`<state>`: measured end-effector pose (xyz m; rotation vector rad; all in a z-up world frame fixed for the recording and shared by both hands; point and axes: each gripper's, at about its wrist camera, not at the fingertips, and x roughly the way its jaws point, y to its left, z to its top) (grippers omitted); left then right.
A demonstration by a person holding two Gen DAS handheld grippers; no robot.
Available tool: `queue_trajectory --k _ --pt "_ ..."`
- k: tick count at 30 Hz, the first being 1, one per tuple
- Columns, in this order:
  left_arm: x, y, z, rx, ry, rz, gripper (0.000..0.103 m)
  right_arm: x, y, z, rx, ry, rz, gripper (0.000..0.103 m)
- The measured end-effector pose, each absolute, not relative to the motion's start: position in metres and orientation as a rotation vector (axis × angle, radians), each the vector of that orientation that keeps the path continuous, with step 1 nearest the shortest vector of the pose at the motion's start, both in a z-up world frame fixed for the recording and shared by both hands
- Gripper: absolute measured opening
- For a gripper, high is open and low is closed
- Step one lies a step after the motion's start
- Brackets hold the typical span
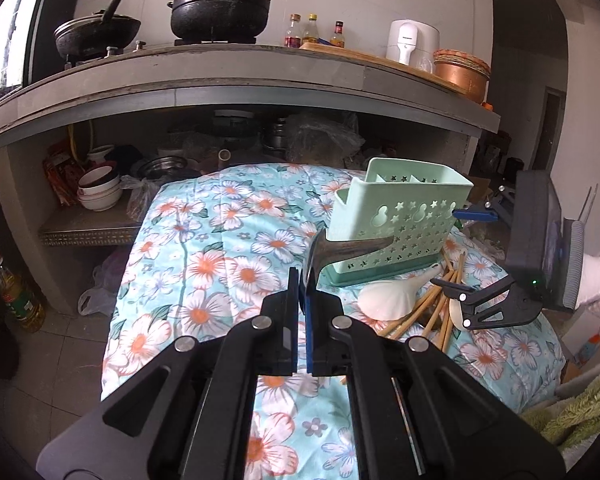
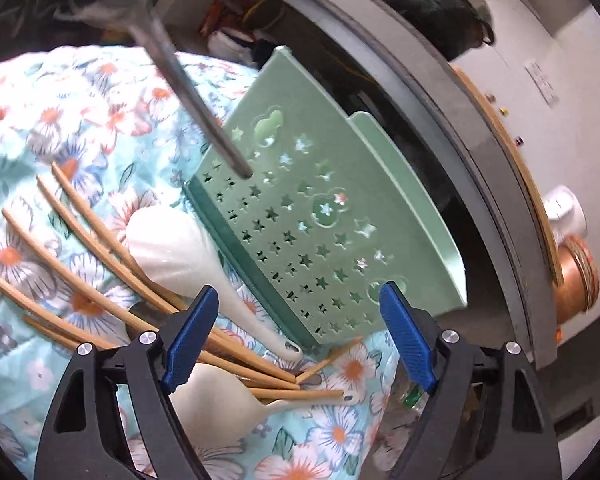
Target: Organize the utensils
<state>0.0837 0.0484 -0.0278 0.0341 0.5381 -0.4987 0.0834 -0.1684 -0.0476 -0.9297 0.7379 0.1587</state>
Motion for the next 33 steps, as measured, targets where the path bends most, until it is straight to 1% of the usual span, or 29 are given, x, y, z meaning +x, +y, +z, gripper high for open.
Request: queue_trajectory --k 2,3,6,11,13,20,23,27,30,32,33 --pt "0.083 0.058 -0.027 0.021 0.534 -0.473 0.002 0.088 -0.163 -0.060 -1.060 0.758 0.218 0.077" --pt "0.083 0.061 -0.027 0.014 0.532 -0.460 0.002 0.089 -0.161 -0.066 -1.120 0.770 0.251 0.074" --pt "0.086 0.072 -0.029 -0.013 0.535 -0.426 0.002 0.093 -0.157 -0.074 -1.243 0.783 0.326 0.070" --pt "0.095 0.083 -0.034 -0.045 0.544 -0.385 0.002 0.096 -0.150 -0.082 -1.403 0.786 0.450 0.070" --pt "0.098 0.087 -0.036 -0.056 0.546 -0.377 0.002 0.096 -0.144 -0.083 -1.426 0.771 0.472 0.070" --pt "0.107 0.095 -0.041 -0.076 0.558 -0.358 0.002 0.091 -0.115 -0.075 -1.351 0.700 0.457 0.068" --pt "0.109 0.096 -0.042 -0.072 0.557 -0.355 0.002 0.094 -0.104 -0.071 -1.322 0.678 0.440 0.061" --pt "0.113 0.098 -0.040 -0.078 0.555 -0.348 0.002 0.093 -0.089 -0.071 -1.325 0.630 0.409 0.048" --pt "0.112 0.098 -0.039 -0.074 0.551 -0.346 0.002 0.093 -0.081 -0.073 -1.319 0.627 0.402 0.043" --pt "0.111 0.098 -0.038 -0.071 0.548 -0.342 0.002 0.094 -0.082 -0.075 -1.312 0.634 0.397 0.037" --pt "0.111 0.099 -0.037 -0.070 0.545 -0.340 0.002 0.095 -0.080 -0.076 -1.308 0.639 0.395 0.031"
